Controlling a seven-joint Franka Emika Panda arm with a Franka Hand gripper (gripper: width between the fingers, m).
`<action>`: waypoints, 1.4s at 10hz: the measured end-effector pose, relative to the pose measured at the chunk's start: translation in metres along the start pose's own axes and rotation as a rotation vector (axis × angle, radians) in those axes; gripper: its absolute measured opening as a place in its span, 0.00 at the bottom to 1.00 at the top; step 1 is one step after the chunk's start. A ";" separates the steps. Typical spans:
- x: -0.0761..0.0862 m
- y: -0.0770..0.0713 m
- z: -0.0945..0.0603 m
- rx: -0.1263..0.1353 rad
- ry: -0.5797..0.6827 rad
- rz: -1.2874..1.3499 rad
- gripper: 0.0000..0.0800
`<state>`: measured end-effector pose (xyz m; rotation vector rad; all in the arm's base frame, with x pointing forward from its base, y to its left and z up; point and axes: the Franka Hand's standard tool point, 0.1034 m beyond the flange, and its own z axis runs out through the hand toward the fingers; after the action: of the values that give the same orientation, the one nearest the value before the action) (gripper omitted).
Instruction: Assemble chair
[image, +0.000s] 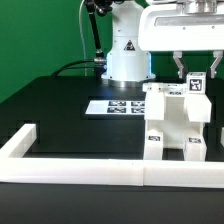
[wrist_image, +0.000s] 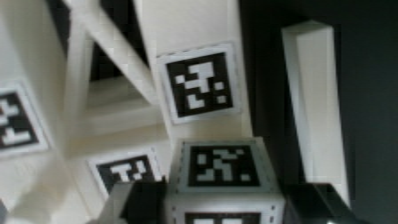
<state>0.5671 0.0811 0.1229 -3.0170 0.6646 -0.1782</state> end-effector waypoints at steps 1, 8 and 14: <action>0.001 -0.001 0.000 0.006 -0.001 0.072 0.36; -0.002 -0.006 0.000 0.015 -0.008 0.354 0.36; -0.003 -0.008 0.000 0.010 -0.002 -0.123 0.81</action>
Offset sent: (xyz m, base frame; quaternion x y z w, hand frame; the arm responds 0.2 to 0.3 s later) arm 0.0011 0.0012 -0.0017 -0.0113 0.0004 0.1397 0.9901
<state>0.5675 0.0894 0.1228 -3.0490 0.4767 -0.1833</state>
